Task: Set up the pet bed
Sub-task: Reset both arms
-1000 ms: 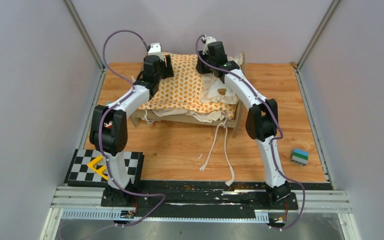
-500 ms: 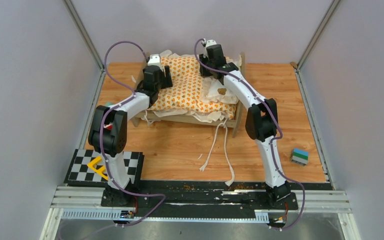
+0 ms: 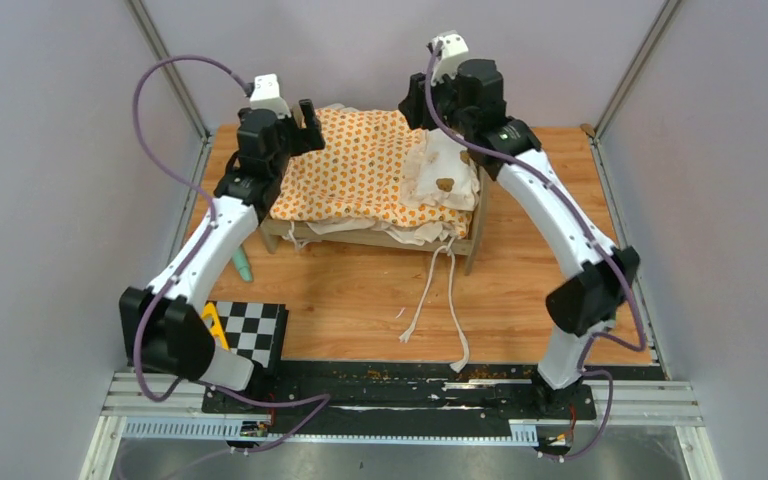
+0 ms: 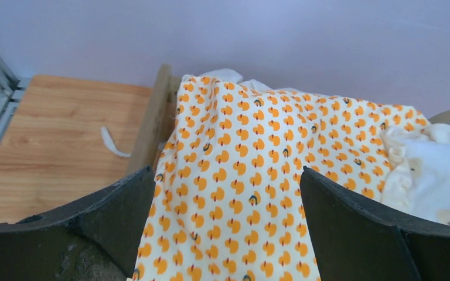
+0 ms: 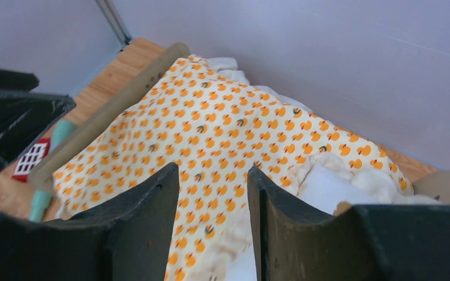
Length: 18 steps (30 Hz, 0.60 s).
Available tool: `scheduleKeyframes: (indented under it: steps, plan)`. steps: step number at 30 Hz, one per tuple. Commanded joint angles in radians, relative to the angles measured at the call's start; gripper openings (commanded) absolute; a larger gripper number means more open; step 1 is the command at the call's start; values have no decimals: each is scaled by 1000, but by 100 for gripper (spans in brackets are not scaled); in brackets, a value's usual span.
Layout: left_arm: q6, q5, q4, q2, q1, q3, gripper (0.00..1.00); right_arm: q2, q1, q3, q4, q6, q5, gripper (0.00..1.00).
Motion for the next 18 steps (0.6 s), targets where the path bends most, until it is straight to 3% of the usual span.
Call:
scheduleKeyframes:
  steps: [1,5,9,13,18]
  plan:
    - [-31,-31,-303,-151,6,35,100,-211,28,-182,-91,-9,-12,50]
    - [-81,-34,-585,-262,6,-7,100,-451,28,-444,-202,65,11,59]
    - [-83,18,-662,-463,5,-198,100,-702,29,-714,-237,179,111,75]
    - [-108,105,-704,-647,5,-339,100,-853,27,-779,-427,270,287,93]
    - [-117,-1,-813,-758,5,-376,100,-973,19,-830,-602,366,421,100]
